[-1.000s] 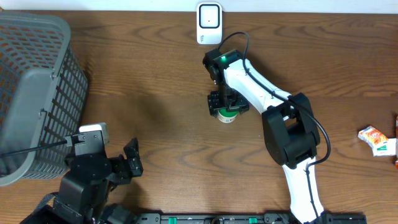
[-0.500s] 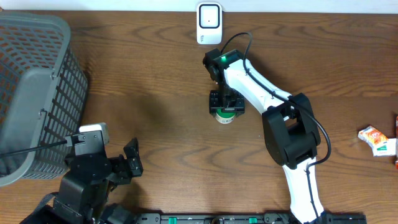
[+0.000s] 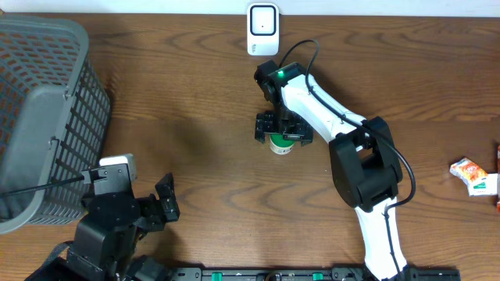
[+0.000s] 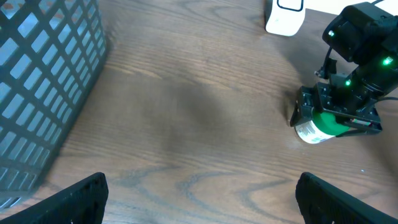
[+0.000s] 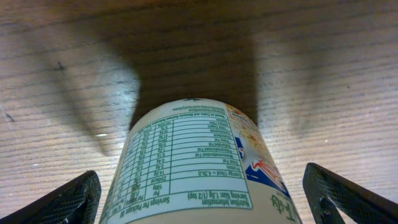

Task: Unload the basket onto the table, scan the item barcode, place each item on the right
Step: 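Set the jar down and adjust the right gripper's grip on it, then lift the green-lidded jar with the right gripper and tilt it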

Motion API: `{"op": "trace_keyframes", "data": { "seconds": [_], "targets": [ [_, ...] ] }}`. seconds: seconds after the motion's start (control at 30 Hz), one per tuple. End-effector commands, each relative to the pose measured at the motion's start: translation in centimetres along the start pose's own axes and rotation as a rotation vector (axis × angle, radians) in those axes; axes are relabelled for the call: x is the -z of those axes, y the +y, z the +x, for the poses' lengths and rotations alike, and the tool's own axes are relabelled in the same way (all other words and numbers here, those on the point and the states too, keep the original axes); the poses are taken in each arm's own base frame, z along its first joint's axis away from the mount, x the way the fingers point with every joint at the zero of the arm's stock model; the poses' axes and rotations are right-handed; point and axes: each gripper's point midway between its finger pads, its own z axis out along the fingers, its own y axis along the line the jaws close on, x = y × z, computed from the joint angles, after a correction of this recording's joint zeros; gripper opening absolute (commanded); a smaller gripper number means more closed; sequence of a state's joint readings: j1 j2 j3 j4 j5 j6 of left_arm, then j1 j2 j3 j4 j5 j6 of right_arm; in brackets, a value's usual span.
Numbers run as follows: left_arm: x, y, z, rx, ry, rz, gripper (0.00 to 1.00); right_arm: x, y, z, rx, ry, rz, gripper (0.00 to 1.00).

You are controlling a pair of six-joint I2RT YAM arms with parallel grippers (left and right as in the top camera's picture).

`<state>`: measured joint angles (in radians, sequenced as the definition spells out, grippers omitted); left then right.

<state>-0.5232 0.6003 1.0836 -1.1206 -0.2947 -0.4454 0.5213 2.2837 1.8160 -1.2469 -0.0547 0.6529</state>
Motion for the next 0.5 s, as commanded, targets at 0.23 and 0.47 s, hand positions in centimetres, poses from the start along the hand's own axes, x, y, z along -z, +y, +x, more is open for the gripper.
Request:
{"op": "trace_keyframes", "data": {
  "seconds": [0.23,0.47],
  "targets": [
    [-0.5,0.4,0.4,0.0,0.012,-0.029,0.97,0.2,1.0,1.8,-0.132,0.016,0.009,0.94],
    [-0.6,0.4,0.4,-0.001,0.012,-0.029,0.97,1.6,2.0,1.5,-0.197,-0.051,-0.022,0.95]
  ]
}}
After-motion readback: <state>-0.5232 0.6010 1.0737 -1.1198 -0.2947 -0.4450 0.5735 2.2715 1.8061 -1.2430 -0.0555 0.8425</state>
